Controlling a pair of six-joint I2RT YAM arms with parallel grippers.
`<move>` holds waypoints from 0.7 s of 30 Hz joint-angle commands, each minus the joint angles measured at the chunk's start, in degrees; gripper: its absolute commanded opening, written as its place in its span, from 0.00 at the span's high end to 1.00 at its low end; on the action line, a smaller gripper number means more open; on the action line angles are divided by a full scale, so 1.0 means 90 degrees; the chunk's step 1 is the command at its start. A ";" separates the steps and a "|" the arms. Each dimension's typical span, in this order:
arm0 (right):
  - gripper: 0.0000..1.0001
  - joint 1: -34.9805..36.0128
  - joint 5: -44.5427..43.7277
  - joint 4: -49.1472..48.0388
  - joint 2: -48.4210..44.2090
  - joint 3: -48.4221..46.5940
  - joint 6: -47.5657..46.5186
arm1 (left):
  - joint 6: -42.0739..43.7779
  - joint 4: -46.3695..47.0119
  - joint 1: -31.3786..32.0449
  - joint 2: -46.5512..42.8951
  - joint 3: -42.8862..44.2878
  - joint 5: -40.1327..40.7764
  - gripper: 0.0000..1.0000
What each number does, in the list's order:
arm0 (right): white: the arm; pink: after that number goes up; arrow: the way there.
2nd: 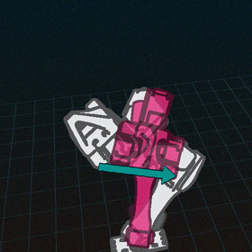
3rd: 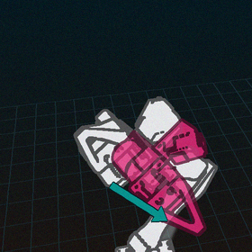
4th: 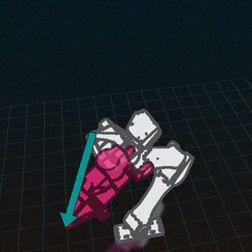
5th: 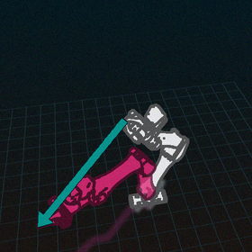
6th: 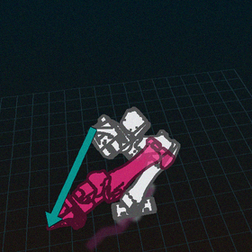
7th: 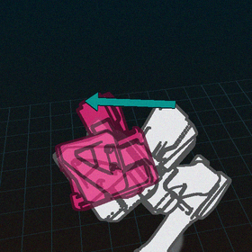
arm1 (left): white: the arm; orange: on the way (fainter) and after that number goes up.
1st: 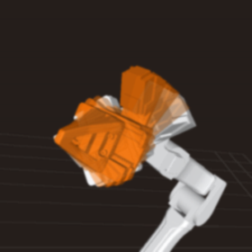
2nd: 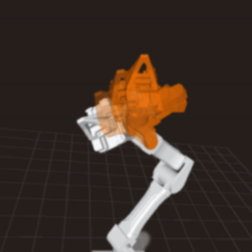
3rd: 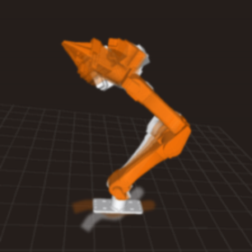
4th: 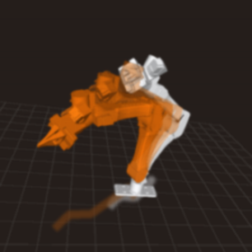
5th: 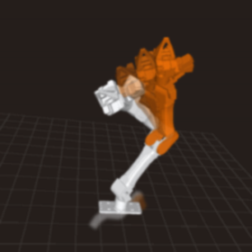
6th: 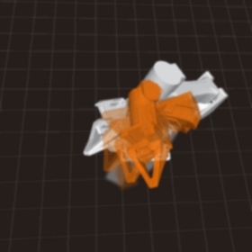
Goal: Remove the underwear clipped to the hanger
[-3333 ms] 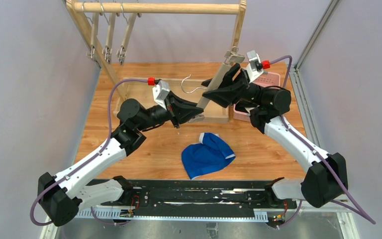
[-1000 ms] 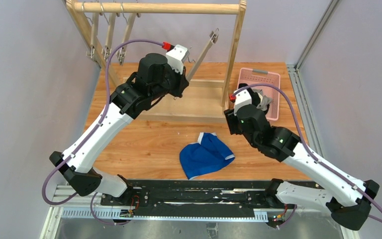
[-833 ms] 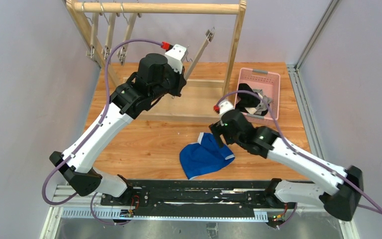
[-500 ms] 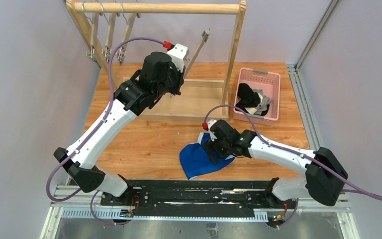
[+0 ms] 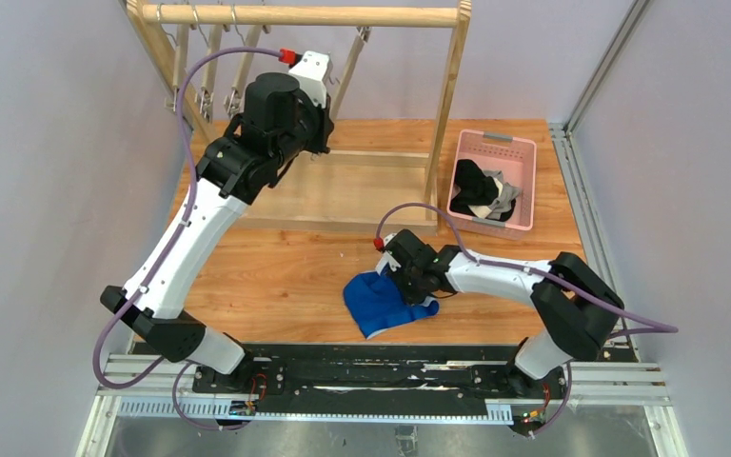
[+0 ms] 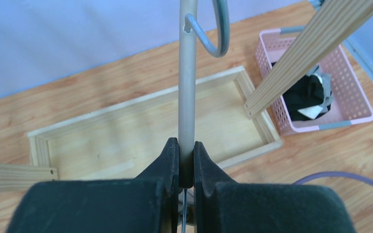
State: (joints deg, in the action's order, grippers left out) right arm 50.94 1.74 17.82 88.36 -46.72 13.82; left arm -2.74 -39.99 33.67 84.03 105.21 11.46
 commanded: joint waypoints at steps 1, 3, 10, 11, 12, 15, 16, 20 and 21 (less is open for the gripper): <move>0.99 -0.0054 -0.0078 0.0494 0.0254 -0.0051 0.0073 | -0.0035 0.0031 -0.0189 0.0208 0.0599 -0.0187 1.00; 0.99 -0.0052 -0.0336 0.0645 0.0042 -0.0104 0.0154 | -0.0002 -0.0011 -0.0203 0.0198 0.0671 -0.0213 1.00; 1.00 -0.0058 -0.1933 0.1533 -0.1717 -0.0532 0.0309 | 0.0039 0.0304 -0.0206 -0.0442 0.0009 -0.0185 1.00; 0.99 -0.0062 -0.2225 0.1686 -0.1965 -0.0679 0.0289 | 0.0048 0.0312 -0.0205 -0.0521 -0.0042 -0.0184 1.00; 0.99 -0.0061 -0.2533 0.1856 -0.2200 -0.0883 0.0257 | 0.0071 0.0304 -0.0205 -0.0582 -0.0064 -0.0149 1.00; 1.00 -0.0081 -0.3751 0.2090 -0.2869 -0.1289 0.0122 | 0.0149 0.0290 -0.0210 -0.0706 -0.0040 -0.0010 1.00; 0.99 -0.0130 -0.4127 0.2079 -0.3053 -0.1392 0.0052 | 0.0160 0.0292 -0.0209 -0.0721 -0.0005 0.0016 1.00; 1.00 -0.0747 -0.5002 0.1792 -0.3510 -0.1775 -0.0536 | 0.0214 0.0332 -0.0213 -0.0624 0.0245 0.0078 1.00; 1.00 -0.1017 -0.5079 0.1722 -0.3533 -0.1889 -0.0644 | 0.0223 0.0310 -0.0224 -0.0560 0.0361 0.0074 1.00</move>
State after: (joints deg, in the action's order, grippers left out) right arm 48.03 -31.18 32.91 58.15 -60.42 13.08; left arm -1.87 -39.90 31.94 78.74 104.81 11.05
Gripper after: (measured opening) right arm 0.032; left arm 0.073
